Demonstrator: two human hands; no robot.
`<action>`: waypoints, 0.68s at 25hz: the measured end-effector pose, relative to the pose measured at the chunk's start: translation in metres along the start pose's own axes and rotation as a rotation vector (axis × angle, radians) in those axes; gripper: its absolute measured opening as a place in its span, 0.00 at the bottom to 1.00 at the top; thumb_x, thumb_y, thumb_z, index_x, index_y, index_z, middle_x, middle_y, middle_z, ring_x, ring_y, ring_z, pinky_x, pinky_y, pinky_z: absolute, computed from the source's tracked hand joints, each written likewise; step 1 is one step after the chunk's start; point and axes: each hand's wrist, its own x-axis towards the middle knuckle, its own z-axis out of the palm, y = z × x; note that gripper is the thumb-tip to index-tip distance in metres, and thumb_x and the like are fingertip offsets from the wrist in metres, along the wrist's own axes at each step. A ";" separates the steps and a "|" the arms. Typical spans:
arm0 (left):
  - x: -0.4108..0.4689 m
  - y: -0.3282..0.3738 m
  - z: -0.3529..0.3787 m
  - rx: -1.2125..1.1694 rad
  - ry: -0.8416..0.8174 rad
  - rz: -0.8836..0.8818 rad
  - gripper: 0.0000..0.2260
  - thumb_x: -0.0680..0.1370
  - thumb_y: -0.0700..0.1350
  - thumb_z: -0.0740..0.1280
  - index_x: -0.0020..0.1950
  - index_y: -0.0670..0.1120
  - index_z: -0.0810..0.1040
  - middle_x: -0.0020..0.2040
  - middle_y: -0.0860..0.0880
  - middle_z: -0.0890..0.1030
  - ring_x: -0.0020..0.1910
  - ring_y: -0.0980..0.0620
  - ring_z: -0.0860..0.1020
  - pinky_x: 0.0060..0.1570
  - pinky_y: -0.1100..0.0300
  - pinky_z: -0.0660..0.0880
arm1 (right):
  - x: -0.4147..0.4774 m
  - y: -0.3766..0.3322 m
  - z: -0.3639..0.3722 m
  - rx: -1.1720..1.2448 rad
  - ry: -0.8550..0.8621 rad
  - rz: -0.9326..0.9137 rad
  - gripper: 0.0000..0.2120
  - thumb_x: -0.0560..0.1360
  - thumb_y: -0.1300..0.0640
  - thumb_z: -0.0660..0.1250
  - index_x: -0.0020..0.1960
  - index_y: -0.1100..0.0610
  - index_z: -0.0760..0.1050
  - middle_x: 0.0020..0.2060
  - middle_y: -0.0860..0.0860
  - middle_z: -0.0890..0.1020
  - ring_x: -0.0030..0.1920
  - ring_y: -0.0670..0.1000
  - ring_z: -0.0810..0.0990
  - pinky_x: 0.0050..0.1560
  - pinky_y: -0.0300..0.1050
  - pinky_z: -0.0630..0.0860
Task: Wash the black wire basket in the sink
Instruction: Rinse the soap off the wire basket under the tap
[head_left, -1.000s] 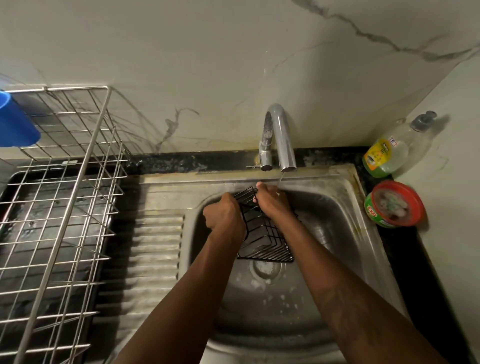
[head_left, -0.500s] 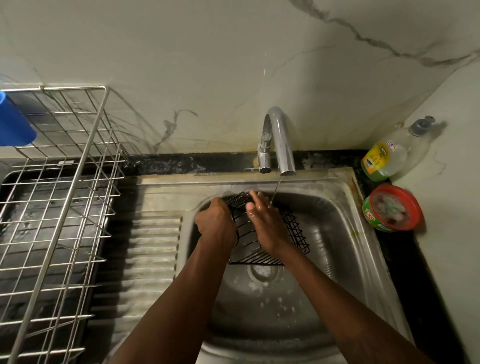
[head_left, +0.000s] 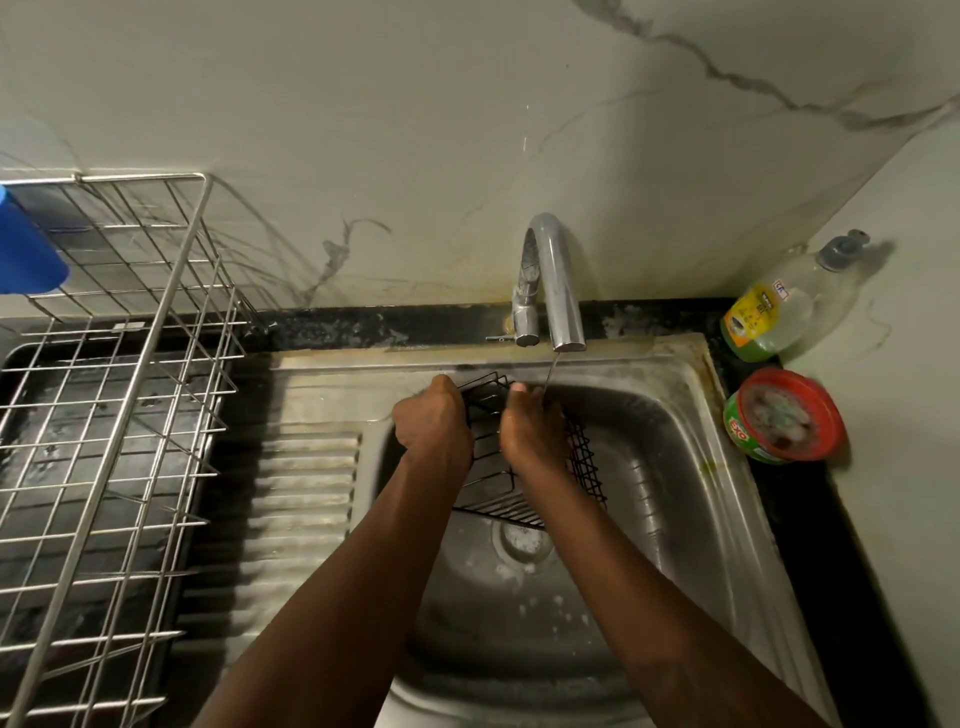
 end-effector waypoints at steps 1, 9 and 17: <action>0.003 0.000 -0.004 0.006 0.034 0.005 0.14 0.74 0.46 0.67 0.56 0.40 0.79 0.49 0.42 0.82 0.47 0.43 0.81 0.50 0.52 0.81 | -0.012 -0.008 0.005 -0.049 -0.041 -0.177 0.32 0.84 0.39 0.39 0.83 0.54 0.45 0.83 0.54 0.47 0.82 0.54 0.46 0.79 0.61 0.41; 0.020 -0.017 -0.017 -0.002 -0.127 0.045 0.17 0.78 0.47 0.65 0.64 0.41 0.78 0.61 0.41 0.81 0.43 0.50 0.78 0.40 0.59 0.74 | -0.009 0.001 0.003 -0.137 -0.082 -0.531 0.29 0.84 0.38 0.41 0.82 0.46 0.55 0.81 0.49 0.56 0.81 0.51 0.53 0.80 0.55 0.51; 0.003 0.003 -0.010 0.066 -0.083 0.027 0.08 0.79 0.44 0.65 0.55 0.41 0.78 0.40 0.45 0.78 0.39 0.48 0.78 0.37 0.59 0.75 | -0.024 0.004 -0.011 -0.039 -0.163 -0.617 0.28 0.84 0.38 0.48 0.82 0.41 0.49 0.82 0.44 0.50 0.82 0.48 0.47 0.81 0.59 0.48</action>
